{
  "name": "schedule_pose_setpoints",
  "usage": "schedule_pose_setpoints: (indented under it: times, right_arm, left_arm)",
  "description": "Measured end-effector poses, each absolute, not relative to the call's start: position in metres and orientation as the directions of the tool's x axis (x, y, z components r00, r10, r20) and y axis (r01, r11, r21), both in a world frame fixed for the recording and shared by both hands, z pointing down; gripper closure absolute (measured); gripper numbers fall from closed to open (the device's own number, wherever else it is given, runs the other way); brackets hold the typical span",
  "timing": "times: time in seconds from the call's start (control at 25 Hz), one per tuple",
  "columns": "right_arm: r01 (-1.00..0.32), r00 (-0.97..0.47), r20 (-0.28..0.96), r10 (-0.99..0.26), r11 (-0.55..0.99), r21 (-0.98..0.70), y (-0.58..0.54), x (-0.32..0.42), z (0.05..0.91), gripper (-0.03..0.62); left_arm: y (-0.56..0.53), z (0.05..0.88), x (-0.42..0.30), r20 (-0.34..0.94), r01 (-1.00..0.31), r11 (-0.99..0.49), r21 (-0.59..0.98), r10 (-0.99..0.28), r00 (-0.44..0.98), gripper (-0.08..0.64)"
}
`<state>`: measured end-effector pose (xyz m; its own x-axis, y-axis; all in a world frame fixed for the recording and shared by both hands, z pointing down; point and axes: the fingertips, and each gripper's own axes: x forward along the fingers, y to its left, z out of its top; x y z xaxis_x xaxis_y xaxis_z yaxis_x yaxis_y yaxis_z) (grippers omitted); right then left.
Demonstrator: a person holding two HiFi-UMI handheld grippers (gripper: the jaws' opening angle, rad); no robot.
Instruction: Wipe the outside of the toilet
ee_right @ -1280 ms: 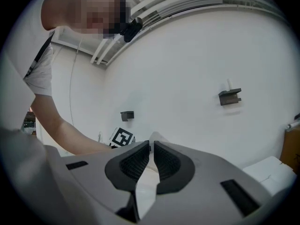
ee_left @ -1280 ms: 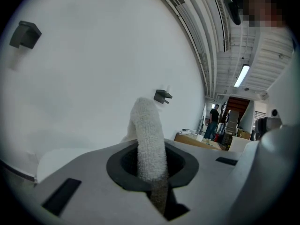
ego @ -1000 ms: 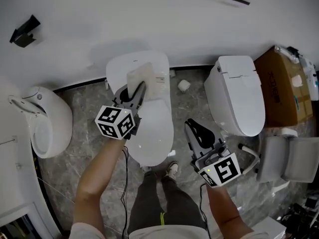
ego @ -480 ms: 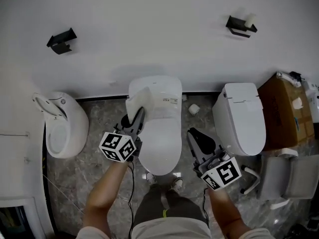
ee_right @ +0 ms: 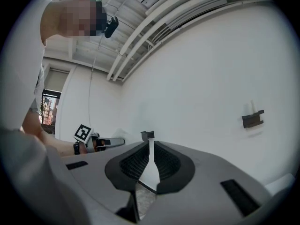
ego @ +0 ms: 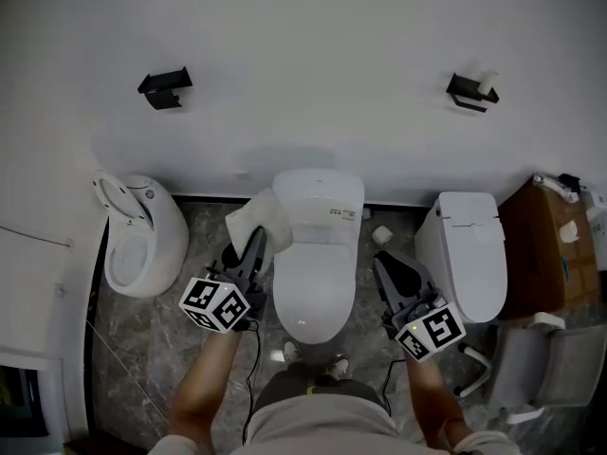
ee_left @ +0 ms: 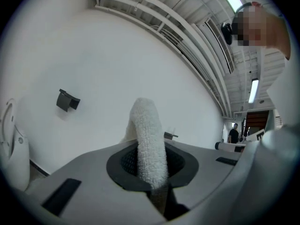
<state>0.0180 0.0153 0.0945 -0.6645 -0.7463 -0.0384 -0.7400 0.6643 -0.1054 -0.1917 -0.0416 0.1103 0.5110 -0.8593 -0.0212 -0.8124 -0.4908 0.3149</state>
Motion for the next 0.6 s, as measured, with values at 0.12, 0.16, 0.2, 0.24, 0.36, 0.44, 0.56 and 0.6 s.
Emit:
schedule_pose_setpoints:
  times: [0.12, 0.16, 0.2, 0.24, 0.36, 0.44, 0.56, 0.6]
  right_arm:
    - [-0.743, -0.665, -0.031, -0.746, 0.665, -0.073, 0.020, 0.020, 0.084, 0.538]
    - [-0.745, -0.664, -0.030, -0.747, 0.664, -0.067, 0.022, 0.021, 0.081, 0.538]
    - [-0.748, -0.660, -0.032, -0.750, 0.661, -0.062, 0.024, 0.024, 0.078, 0.538]
    - [-0.752, -0.655, -0.035, -0.755, 0.656, -0.060, 0.025, 0.026, 0.076, 0.538]
    - [-0.769, -0.635, -0.046, -0.771, 0.636, -0.061, 0.028, 0.035, 0.070, 0.538]
    - [-0.779, -0.622, -0.053, -0.781, 0.624, -0.062, 0.027, 0.038, 0.067, 0.538]
    - [-0.790, -0.607, -0.065, -0.792, 0.610, -0.060, 0.024, 0.040, 0.061, 0.538]
    - [-0.792, -0.604, -0.068, -0.794, 0.608, -0.060, 0.023, 0.040, 0.060, 0.538]
  left_arm:
    - [-0.030, 0.083, -0.216, -0.047, -0.825, -0.469, 0.316, -0.876, 0.480, 0.503]
    - [-0.025, 0.075, -0.222, -0.058, -0.831, -0.465, 0.304, -0.880, 0.471, 0.503]
    - [-0.020, 0.067, -0.228, -0.070, -0.838, -0.461, 0.293, -0.884, 0.462, 0.503]
    - [-0.015, 0.061, -0.232, -0.081, -0.844, -0.456, 0.282, -0.888, 0.453, 0.503]
    - [0.001, 0.044, -0.244, -0.101, -0.865, -0.431, 0.256, -0.902, 0.420, 0.503]
    - [0.011, 0.040, -0.254, -0.108, -0.876, -0.414, 0.249, -0.910, 0.399, 0.503]
    - [0.028, 0.037, -0.266, -0.106, -0.890, -0.391, 0.235, -0.920, 0.377, 0.503]
    - [0.034, 0.036, -0.269, -0.098, -0.898, -0.383, 0.217, -0.924, 0.370, 0.502]
